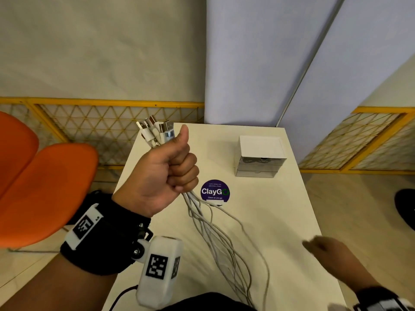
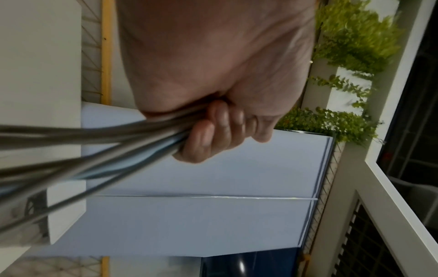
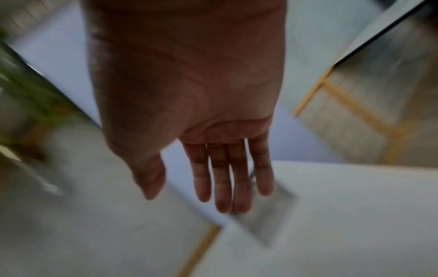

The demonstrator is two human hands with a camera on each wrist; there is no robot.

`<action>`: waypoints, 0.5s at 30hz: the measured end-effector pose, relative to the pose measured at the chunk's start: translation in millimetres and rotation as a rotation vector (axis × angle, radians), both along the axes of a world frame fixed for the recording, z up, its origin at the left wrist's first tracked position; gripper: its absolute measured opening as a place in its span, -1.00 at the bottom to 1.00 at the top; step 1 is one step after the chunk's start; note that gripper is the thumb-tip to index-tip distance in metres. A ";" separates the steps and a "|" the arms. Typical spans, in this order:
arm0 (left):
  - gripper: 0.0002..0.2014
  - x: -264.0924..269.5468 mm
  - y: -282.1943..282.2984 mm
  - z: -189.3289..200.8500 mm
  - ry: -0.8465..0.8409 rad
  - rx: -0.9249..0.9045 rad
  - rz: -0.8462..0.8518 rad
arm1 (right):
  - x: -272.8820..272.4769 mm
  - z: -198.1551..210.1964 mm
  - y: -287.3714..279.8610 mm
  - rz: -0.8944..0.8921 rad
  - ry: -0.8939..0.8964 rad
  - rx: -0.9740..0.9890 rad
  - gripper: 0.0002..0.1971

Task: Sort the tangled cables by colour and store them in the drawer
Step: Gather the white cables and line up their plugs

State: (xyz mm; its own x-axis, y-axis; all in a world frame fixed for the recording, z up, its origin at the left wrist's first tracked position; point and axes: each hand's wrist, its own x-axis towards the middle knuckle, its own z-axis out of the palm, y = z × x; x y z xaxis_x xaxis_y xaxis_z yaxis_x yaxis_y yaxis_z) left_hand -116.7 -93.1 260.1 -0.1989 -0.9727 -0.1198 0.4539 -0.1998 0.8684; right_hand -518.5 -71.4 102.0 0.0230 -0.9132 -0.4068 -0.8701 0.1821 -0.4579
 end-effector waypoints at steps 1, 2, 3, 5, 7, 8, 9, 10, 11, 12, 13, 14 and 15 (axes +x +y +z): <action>-0.43 -3.1 0.1 1.5 -0.011 -0.016 0.005 | 31.3 19.3 -10.5 0.006 -0.136 -0.008 -0.06; -0.42 -6.2 -0.1 3.2 -0.027 -0.037 0.020 | 61.8 47.6 -21.6 0.048 -0.238 -0.062 -0.24; -0.41 -8.8 -1.1 4.8 -0.049 -0.066 0.040 | 90.7 70.3 -29.9 0.075 -0.374 -0.100 -0.45; -0.40 -12.6 -2.9 9.2 -0.123 -0.155 0.067 | 139.9 107.8 -39.1 0.179 -0.607 -0.094 -0.58; -0.39 -16.2 -2.1 14.4 -0.271 -0.274 0.086 | 183.4 140.9 -41.3 0.353 -0.758 -0.011 -0.50; -0.39 -18.9 0.2 18.8 -0.361 -0.322 0.094 | 203.9 152.5 -40.7 0.436 -0.785 0.024 -0.54; -0.38 -21.7 3.1 23.3 -0.443 -0.358 0.106 | 222.4 162.3 -37.7 0.506 -0.786 0.039 -0.66; -0.38 -24.0 5.6 26.8 -0.508 -0.385 0.122 | 237.3 168.8 -34.4 0.544 -0.786 0.033 -0.83; -0.39 -25.2 7.3 29.4 -0.550 -0.405 0.137 | 247.9 172.9 -32.0 0.537 -0.793 0.050 -0.91; -0.40 -25.0 8.6 31.9 -0.568 -0.413 0.151 | 253.8 171.1 -30.3 0.504 -0.793 0.065 -0.79; -0.40 -23.8 8.9 33.5 -0.564 -0.417 0.161 | 256.1 166.9 -28.0 0.475 -0.786 0.084 -0.70; -0.39 -21.3 8.5 34.2 -0.536 -0.423 0.169 | 254.5 159.7 -26.7 0.444 -0.769 0.109 -0.63; -0.38 -17.6 7.5 34.2 -0.491 -0.430 0.181 | 248.8 151.5 -25.5 0.422 -0.746 0.127 -0.57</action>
